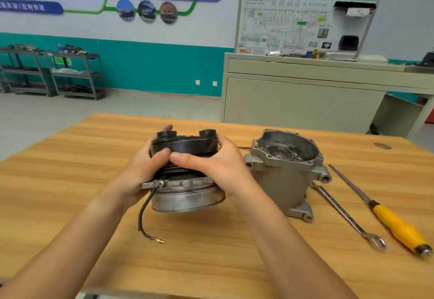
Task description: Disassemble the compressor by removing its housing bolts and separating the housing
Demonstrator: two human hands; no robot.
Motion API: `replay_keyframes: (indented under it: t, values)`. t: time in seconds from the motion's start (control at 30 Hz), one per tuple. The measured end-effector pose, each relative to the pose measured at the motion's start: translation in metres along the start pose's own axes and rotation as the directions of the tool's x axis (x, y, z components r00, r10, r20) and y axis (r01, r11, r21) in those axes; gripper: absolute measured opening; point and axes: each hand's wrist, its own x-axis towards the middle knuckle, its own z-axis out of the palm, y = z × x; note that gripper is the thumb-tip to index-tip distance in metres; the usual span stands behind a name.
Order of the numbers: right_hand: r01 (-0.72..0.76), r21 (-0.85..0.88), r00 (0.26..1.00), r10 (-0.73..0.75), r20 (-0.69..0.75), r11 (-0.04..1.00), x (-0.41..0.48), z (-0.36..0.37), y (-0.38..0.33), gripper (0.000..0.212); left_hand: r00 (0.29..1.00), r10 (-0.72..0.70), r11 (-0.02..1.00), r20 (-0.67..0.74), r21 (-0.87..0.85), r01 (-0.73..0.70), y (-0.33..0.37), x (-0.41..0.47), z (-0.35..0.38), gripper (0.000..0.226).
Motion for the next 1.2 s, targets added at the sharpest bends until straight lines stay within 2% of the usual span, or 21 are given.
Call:
replay_keyframes:
  t: [0.1,0.23,0.3,0.33,0.4,0.43,0.5,0.57,0.63,0.73,0.8,0.93,1.03,1.2]
  values:
    - [-0.116,0.120,0.991,0.107,0.075,0.986,0.000,0.014,0.028,0.038,0.995,-0.054,0.998,0.079,0.046,0.051,-0.017,-0.007,-0.003,0.105]
    - [-0.183,0.187,0.980,0.165,0.111,0.965,0.012,0.015,0.034,0.028,0.975,-0.165,0.977,0.147,0.158,0.141,-0.004,0.007,-0.007,0.090]
    - [-0.227,0.203,0.969,0.201,0.141,0.953,0.017,0.012,0.034,0.033,0.958,-0.222,0.962,0.181,0.198,0.186,0.003,0.014,-0.006,0.084]
    - [-0.256,0.200,0.963,0.231,0.137,0.946,0.019,0.012,0.032,0.048,0.956,-0.235,0.950,0.176,0.251,0.188,0.006,0.017,-0.005,0.078]
    - [-0.311,0.098,0.950,0.307,0.050,0.946,0.024,0.013,0.026,0.086,0.964,-0.218,0.923,0.151,0.354,0.153,0.007,0.027,-0.002,0.053]
    - [-0.310,-0.002,0.951,0.310,0.002,0.951,0.028,0.015,0.024,0.092,0.970,-0.206,0.918,0.129,0.369,0.146,0.007,0.034,0.000,0.038]
    - [-0.210,-0.258,0.977,0.194,-0.087,0.943,0.032,0.019,0.024,0.081,0.971,-0.208,0.915,0.118,0.375,0.151,0.006,0.045,0.008,0.023]
    - [-0.097,-0.495,0.991,0.041,-0.124,0.864,0.031,0.017,0.030,0.071,0.971,-0.216,0.881,0.102,0.450,0.149,0.005,0.057,0.014,0.038]
    - [-0.066,-0.605,0.992,-0.011,-0.123,0.793,0.030,0.012,0.037,0.068,0.977,-0.208,0.827,0.047,0.542,0.150,0.004,0.067,0.016,0.051]
    - [-0.090,-0.676,0.993,0.014,-0.116,0.731,0.031,0.006,0.037,0.069,0.970,-0.222,0.844,0.098,0.518,0.141,0.002,0.075,0.025,0.049]
    - [-0.030,-0.741,0.998,-0.019,-0.057,0.671,0.032,0.014,0.032,0.072,0.979,-0.181,0.855,0.094,0.507,0.110,-0.002,0.075,0.027,0.041]
    - [-0.009,-0.730,1.000,0.022,0.008,0.684,0.033,0.023,0.016,0.083,0.990,-0.088,0.860,0.114,0.509,0.018,-0.005,0.071,0.020,0.030]
    - [-0.017,-0.751,0.998,0.052,0.023,0.660,0.037,0.015,0.010,0.084,0.998,-0.011,0.883,0.057,0.469,-0.017,-0.006,0.068,0.023,0.029]
    - [0.069,-0.723,0.998,-0.044,0.054,0.687,0.019,-0.001,0.004,0.087,1.000,0.008,0.880,0.007,0.474,-0.010,-0.007,0.068,0.023,0.022]
